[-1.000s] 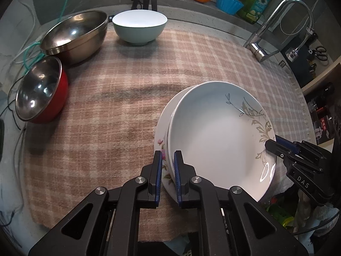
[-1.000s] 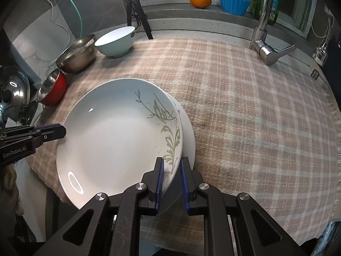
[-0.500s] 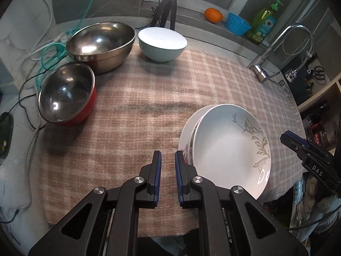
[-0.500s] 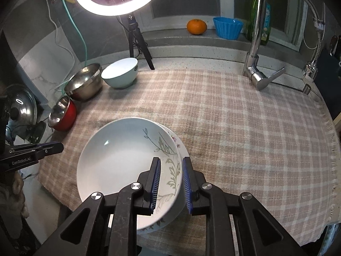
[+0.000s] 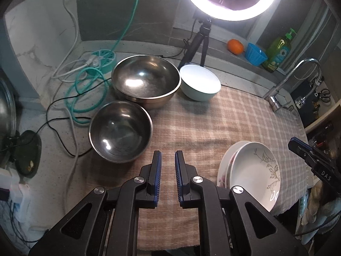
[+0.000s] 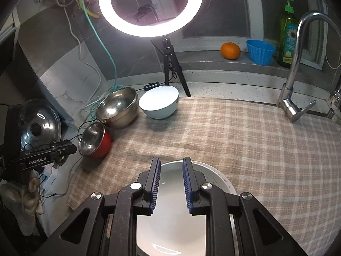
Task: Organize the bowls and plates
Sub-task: 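Move both grippers over to the rim of the large steel bowl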
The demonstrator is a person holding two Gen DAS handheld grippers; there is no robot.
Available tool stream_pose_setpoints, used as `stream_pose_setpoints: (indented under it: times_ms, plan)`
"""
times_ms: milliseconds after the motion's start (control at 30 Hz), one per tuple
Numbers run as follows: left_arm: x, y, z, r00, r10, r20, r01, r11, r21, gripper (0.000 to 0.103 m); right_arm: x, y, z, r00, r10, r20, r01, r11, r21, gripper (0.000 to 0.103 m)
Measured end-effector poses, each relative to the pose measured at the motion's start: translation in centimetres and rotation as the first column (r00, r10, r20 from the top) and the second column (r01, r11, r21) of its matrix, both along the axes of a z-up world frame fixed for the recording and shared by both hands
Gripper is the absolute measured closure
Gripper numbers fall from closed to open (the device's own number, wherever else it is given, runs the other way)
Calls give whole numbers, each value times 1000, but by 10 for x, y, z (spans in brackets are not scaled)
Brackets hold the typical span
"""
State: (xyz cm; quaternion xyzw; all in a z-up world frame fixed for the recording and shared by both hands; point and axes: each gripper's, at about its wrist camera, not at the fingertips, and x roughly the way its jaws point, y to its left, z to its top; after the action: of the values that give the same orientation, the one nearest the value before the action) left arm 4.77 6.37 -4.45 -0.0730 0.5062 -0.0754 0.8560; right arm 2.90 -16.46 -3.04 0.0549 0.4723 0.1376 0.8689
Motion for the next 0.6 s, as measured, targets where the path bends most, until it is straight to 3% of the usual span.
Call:
stream_pose_setpoints:
  times_ms: [100, 167, 367, 467, 533, 600]
  plan:
    - [6, 15, 4, 1000, 13, 11, -13, 1000, 8, 92, 7, 14, 0, 1000, 23, -3, -23, 1000, -7, 82]
    - [10, 24, 6, 1000, 22, 16, -22, 1000, 20, 92, 13, 24, 0, 999, 30, -11, -30, 1000, -9, 75]
    - [20, 39, 14, 998, 35, 49, -38, 998, 60, 91, 30, 49, 3, 999, 40, -19, -40, 999, 7, 74]
    - [26, 45, 18, 997, 37, 65, -42, 996, 74, 81, 39, 61, 5, 999, 45, -8, -45, 999, 10, 66]
    - [30, 48, 20, 996, 40, 73, -46, 995, 85, 80, 44, 67, 4, 999, 48, -1, -48, 999, 15, 61]
    - [35, 53, 21, 996, 47, 81, -55, 994, 99, 68, 50, 72, 1, 999, 50, -7, -49, 998, 26, 61]
